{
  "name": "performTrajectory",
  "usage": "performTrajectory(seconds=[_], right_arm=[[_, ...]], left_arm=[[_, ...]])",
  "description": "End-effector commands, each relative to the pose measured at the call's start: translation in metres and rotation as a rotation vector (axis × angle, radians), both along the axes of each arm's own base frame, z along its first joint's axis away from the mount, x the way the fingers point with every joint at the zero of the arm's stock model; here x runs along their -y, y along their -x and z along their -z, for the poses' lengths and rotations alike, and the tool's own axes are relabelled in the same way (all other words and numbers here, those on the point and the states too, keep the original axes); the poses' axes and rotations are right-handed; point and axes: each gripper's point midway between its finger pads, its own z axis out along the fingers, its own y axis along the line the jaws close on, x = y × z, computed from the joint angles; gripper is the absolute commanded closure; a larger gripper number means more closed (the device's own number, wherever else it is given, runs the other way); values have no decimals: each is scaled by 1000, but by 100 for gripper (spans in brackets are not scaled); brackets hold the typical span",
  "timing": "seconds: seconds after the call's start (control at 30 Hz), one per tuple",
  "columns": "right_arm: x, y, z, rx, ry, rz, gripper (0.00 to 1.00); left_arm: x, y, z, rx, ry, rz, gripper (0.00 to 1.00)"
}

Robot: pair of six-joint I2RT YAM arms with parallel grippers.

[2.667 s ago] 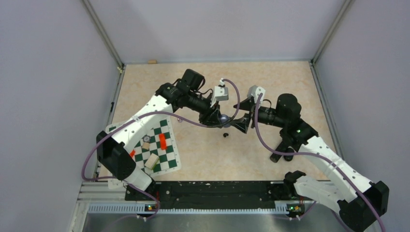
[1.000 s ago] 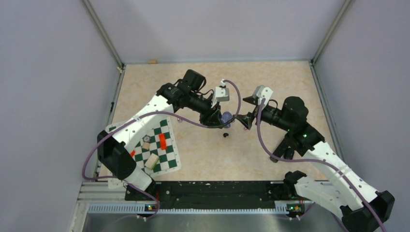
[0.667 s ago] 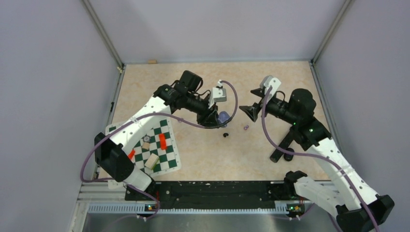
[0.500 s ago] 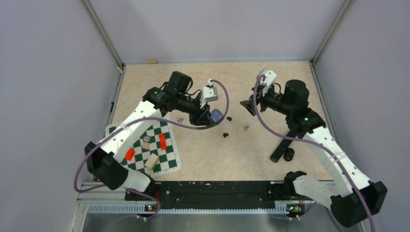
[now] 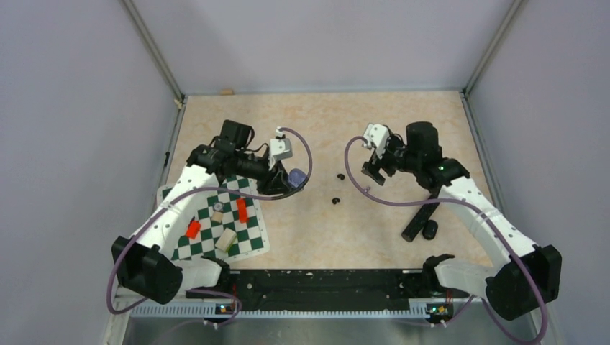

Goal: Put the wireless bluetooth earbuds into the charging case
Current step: Pick up the left earbud from the center of the board.

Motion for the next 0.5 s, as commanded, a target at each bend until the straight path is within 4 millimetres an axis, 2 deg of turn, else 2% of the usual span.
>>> performTrajectory(seconds=[0.0, 0.1, 0.27, 0.37, 0.47], right_arm=[[2, 4, 23, -3, 158, -155, 21], [7, -3, 44, -7, 225, -171, 21], [17, -5, 79, 18, 305, -180, 21], [30, -23, 78, 17, 390, -111, 19], [36, -31, 78, -14, 456, -116, 18]], left_arm=[[-5, 9, -21, 90, 76, 37, 100], [-10, 10, -26, 111, 86, 23, 100], [-10, 10, -20, 99, 82, 24, 100], [-13, 10, -15, 100, 76, 22, 100], [-15, 8, -15, 104, 79, 8, 100]])
